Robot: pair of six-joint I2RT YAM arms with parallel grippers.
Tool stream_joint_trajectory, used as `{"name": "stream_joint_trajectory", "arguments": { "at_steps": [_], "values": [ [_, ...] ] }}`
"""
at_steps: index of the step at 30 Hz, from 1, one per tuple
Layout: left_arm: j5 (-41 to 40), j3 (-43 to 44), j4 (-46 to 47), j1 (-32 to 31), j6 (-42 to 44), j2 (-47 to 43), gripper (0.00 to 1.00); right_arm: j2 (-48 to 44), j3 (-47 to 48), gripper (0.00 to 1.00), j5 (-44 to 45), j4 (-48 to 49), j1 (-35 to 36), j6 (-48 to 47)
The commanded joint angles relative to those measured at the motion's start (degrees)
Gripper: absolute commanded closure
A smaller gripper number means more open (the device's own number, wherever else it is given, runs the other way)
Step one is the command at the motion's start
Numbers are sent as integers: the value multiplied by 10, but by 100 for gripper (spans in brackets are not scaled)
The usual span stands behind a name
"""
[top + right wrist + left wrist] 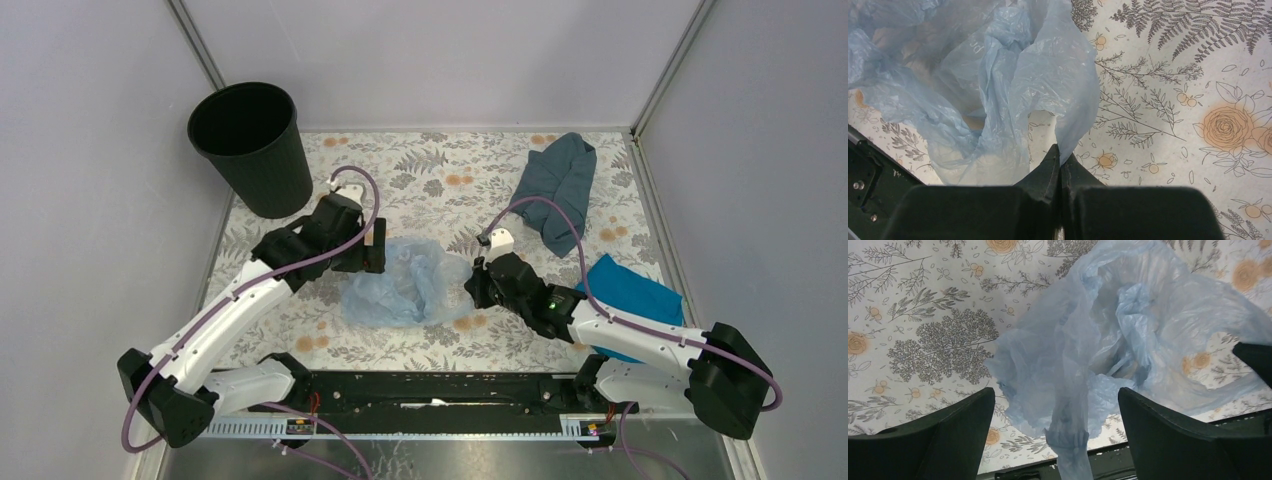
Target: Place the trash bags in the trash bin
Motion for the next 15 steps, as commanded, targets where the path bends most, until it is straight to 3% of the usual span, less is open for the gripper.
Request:
{"name": "stream_joint_trajectory", "arguments": {
  "at_steps": [1,3,7,12,15],
  "values": [
    [10,-8,39,9,26,21,6,-15,21,100,-1,-5,2,-26],
    [-4,-4,46,12,37,40,25,-11,28,100,14,-16,2,-28],
    [-64,27,54,27,48,80,76,11,55,100,79,-62,-2,-12],
    [-89,138,165,78,59,209,100,158,157,100,58,-61,-121,-3],
    [-95,322,147,107,48,335,100,290,357,100,25,-155,-197,-31]
  ]
}}
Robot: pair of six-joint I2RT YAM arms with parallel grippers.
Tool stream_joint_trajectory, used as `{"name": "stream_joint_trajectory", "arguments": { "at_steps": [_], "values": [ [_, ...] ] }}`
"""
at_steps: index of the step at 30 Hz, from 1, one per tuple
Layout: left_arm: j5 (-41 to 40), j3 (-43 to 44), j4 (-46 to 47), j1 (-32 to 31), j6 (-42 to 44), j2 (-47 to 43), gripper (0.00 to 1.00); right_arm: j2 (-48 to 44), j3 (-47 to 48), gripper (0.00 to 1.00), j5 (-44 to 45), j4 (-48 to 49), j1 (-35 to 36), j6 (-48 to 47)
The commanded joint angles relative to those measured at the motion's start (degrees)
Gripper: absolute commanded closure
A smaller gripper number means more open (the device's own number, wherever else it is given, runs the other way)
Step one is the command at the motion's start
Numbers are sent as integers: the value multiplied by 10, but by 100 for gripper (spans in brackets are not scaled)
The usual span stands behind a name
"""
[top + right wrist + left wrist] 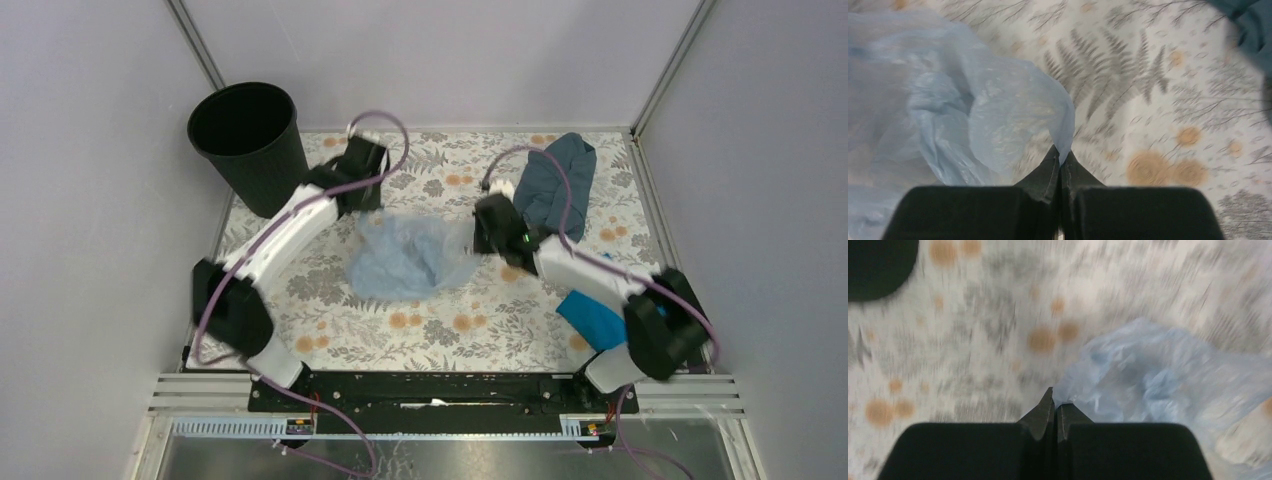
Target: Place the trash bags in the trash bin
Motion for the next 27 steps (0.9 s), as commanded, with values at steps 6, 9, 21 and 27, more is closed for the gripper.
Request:
{"name": "stream_joint_trajectory", "arguments": {
  "at_steps": [6,9,21,27],
  "values": [
    [-18,310,285,-4,113,25,100,135,570,100,34,-186,-91,-168],
    [4,89,550,-39,192,-135,100,22,439,100,4,28,-56,-294],
    [77,52,256,125,-91,83,100,159,250,100,-75,75,-98,-158],
    [161,390,242,117,-44,107,100,180,553,100,-50,-67,-101,-218]
  ]
}}
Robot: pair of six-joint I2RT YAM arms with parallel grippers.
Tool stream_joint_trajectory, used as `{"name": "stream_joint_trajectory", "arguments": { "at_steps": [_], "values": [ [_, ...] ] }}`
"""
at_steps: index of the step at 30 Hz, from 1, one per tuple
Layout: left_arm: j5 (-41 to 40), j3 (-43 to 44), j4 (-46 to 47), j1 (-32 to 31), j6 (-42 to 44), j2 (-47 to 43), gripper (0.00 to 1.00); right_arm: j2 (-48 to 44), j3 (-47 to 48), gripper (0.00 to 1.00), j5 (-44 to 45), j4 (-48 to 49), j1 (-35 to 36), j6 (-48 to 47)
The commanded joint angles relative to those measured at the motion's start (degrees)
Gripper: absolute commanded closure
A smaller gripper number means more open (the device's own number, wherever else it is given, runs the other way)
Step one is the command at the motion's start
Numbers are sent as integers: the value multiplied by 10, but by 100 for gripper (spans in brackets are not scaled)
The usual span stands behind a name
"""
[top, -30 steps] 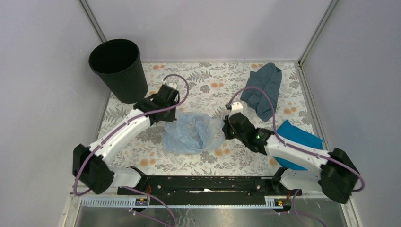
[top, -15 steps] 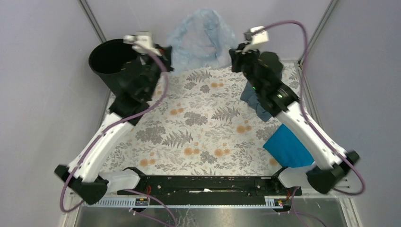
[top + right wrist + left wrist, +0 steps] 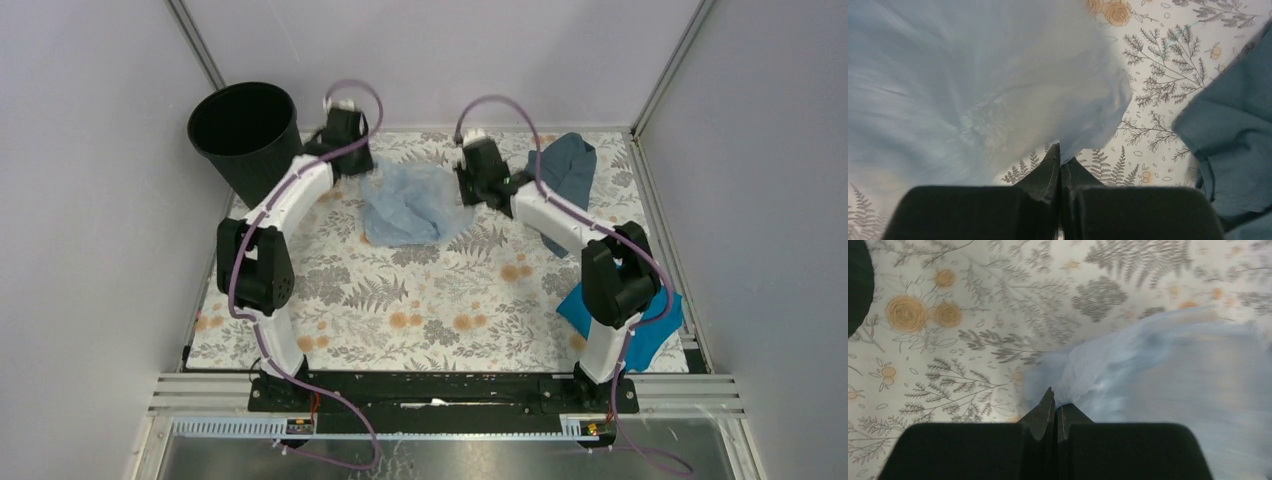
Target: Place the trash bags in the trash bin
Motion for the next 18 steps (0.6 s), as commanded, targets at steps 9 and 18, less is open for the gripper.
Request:
{"name": "stream_joint_trajectory", "arguments": {
  "at_steps": [9,18],
  "values": [
    [-49,31,388,-197,212,-334,100,-288,128,100,-51,182,30,-117],
    [-59,-216,175,-80,-40,-247,100,-198,-185,100,11,231,12,6]
  ]
}}
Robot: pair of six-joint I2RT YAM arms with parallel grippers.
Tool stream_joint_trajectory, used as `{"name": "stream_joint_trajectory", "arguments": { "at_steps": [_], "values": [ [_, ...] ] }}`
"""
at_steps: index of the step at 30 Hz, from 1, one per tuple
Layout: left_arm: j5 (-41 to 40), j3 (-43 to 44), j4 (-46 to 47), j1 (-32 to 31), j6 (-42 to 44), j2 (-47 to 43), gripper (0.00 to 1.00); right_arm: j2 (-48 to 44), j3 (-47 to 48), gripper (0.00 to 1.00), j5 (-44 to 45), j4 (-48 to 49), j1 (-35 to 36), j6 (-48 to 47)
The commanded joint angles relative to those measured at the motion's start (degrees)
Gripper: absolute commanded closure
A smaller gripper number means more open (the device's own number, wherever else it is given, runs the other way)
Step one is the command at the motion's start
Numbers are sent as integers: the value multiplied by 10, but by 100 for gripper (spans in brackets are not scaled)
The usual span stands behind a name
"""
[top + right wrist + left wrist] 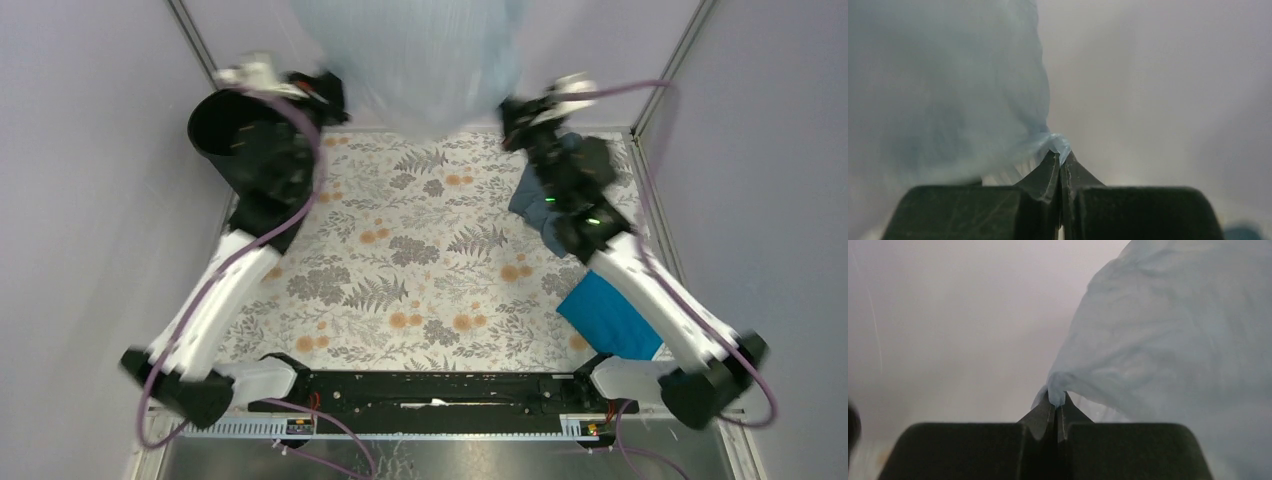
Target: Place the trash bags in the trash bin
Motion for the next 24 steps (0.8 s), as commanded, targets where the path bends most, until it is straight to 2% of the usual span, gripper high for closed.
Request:
{"name": "stream_joint_trajectory", "arguments": {
  "at_steps": [1,3,5,8,12,14,16,18,20,22,24],
  "values": [
    [70,-190,-147,34,-121,73,100,128,-150,100,-10,-75,-3,83],
    [97,-219,-127,35,-119,50,100,123,-180,100,-30,-67,-2,98],
    [105,-188,-145,38,-111,44,100,113,-160,100,-32,-91,-2,94],
    [156,-38,-201,48,-87,75,100,97,-64,100,-14,-146,-3,57],
    [230,263,-266,47,-58,121,100,89,151,100,-5,-239,-2,10],
    [266,326,-238,39,-56,111,100,72,231,100,-25,-254,-1,-6],
    [277,296,-164,15,-34,66,100,41,249,100,-60,-221,1,-7],
    [272,183,-36,-4,-15,-2,100,1,196,100,-101,-146,1,-1],
    [230,39,52,-6,-21,-73,100,-31,109,100,-127,-84,1,1],
    [158,-63,43,-6,-27,-95,100,-37,34,100,-103,-63,1,13],
    [72,-128,-40,-5,-36,-79,100,-16,-26,100,-48,-81,1,46]
  ]
}}
